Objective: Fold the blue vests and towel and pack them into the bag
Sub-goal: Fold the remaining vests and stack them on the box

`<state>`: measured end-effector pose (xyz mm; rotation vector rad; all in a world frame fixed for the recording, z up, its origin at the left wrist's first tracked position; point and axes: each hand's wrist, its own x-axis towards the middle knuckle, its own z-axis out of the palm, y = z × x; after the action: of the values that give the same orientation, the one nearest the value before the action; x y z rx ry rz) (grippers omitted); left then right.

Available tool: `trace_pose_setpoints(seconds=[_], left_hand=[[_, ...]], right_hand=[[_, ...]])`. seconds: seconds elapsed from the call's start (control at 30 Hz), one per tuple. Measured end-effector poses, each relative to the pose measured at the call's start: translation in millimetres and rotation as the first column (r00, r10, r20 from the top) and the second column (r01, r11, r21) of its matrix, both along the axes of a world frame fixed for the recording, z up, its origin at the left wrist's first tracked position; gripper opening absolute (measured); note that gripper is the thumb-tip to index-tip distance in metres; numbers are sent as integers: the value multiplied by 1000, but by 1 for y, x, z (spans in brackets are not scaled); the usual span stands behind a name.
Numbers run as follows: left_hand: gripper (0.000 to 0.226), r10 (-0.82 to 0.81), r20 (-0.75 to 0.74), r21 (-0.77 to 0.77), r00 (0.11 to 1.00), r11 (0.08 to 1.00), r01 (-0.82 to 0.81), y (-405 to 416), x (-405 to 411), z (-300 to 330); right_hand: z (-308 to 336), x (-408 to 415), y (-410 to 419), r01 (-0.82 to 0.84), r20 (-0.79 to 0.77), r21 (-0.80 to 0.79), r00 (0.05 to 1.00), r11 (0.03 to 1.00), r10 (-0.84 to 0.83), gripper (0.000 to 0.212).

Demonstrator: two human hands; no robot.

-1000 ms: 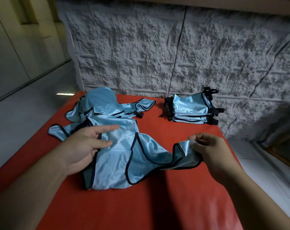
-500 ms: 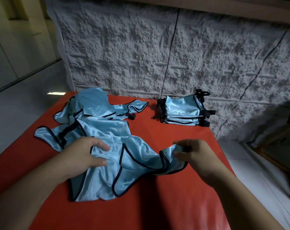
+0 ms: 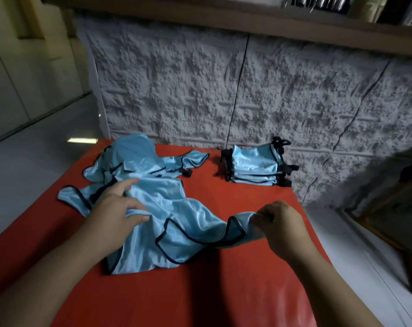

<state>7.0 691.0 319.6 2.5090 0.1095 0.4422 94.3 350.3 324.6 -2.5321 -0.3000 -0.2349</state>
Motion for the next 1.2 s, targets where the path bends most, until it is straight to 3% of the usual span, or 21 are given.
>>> trace_pose_setpoints(seconds=[0.1,0.17,0.27,0.33,0.47,0.6,0.77,0.83,0.93,1.07,1.2], left_hand=[[35,-19,103,-23,994,1000,22,-6,-14,32],[29,-6,149,-41,989,999,13,-9,-24,64],[10,11,212,-49,977,999,0,-9,-38,119],[10,-2,247,-92,969,995,25,-7,-51,164],[10,31,295,-174,955,984,22,-3,-69,245],[6,59,380,-266,923,963,48,-3,-86,314],[9,88,445,-266,891,963,38,10,-111,380],[12,117,445,-244,888,970,-5,19,-122,398],[11,135,449,-234,883,972,-30,29,-138,414],[11,143,451,-278,881,960,-14,38,-157,423],[12,134,460,-284,878,959,3,35,-173,428]], right_hand=[[20,-23,-1,-24,116,59,993,998,17,8],[47,-34,-4,-32,135,37,991,999,26,9],[98,-44,-8,-77,179,-26,981,997,81,31],[141,-52,-10,-99,211,-58,971,993,109,37],[224,-70,-9,-116,281,-121,948,986,146,27],[294,-92,-6,-85,374,-196,914,977,154,38],[372,-115,-19,-38,477,-119,874,992,91,42],[395,-125,-23,-69,414,-69,906,995,91,46],[418,-146,-36,-204,178,85,966,975,186,51],[436,-164,-56,-244,130,-170,955,955,267,17],[447,-173,-64,-191,195,-313,946,930,260,12]])
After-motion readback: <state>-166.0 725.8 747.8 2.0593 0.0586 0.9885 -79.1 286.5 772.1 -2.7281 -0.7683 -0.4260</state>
